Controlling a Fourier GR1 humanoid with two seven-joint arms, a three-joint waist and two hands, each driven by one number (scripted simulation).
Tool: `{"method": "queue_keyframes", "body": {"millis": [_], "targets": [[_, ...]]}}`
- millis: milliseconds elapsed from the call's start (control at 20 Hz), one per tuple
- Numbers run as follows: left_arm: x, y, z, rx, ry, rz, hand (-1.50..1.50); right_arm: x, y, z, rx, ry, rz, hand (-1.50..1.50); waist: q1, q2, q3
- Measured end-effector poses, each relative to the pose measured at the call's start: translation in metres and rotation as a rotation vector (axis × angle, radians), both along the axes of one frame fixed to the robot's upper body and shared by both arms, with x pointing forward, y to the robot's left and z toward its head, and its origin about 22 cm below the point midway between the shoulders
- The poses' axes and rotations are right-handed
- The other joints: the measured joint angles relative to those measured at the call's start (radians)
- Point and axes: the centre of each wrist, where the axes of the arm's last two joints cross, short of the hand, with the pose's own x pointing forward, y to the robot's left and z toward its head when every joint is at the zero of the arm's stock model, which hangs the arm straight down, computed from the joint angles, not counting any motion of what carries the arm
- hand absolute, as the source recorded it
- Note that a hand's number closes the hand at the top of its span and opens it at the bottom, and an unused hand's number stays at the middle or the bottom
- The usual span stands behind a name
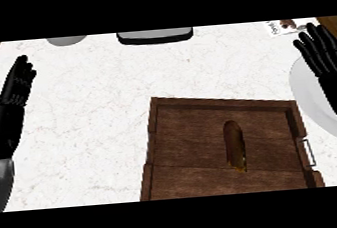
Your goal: Pick the sweet potato from the tray and place it in the plate
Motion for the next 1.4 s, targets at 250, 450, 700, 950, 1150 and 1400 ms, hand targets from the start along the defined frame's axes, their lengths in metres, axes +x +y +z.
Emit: {"method": "queue_keyframes", "body": {"millis": [250, 450, 700, 950, 1150, 1400], "targets": [[-0.016, -0.01, -0.052, -0.117, 0.25, 0.043, 0.0, 0.01, 0.008, 0.04, -0.201, -0.01, -0.12, 1.5, 0.01, 0.003, 0.002], [-0.035, -0.022, -0.091, -0.228, 0.45, 0.067, 0.0, 0.012, -0.017, 0.073, -0.538, -0.042, -0.357, -1.5, -0.009, 0.005, -0.011], [-0.05, -0.043, -0.116, -0.327, 0.56, 0.054, 0.0, -0.001, 0.006, 0.073, -0.601, -0.11, -0.59, -1.5, -0.011, -0.003, 0.003], [-0.051, -0.051, -0.116, -0.354, 0.581, 0.047, 0.0, -0.031, 0.045, 0.078, -0.66, -0.108, -0.615, -1.5, -0.006, -0.006, 0.01], [-0.05, -0.055, -0.116, -0.361, 0.59, 0.035, 0.0, -0.045, 0.06, 0.086, -0.815, -0.024, -0.595, -1.5, -0.003, -0.007, 0.011], [-0.047, -0.055, -0.115, -0.362, 0.598, 0.029, 0.0, -0.053, 0.08, 0.087, -1.067, 0.158, -0.523, -1.5, 0.007, -0.006, 0.01]]}}
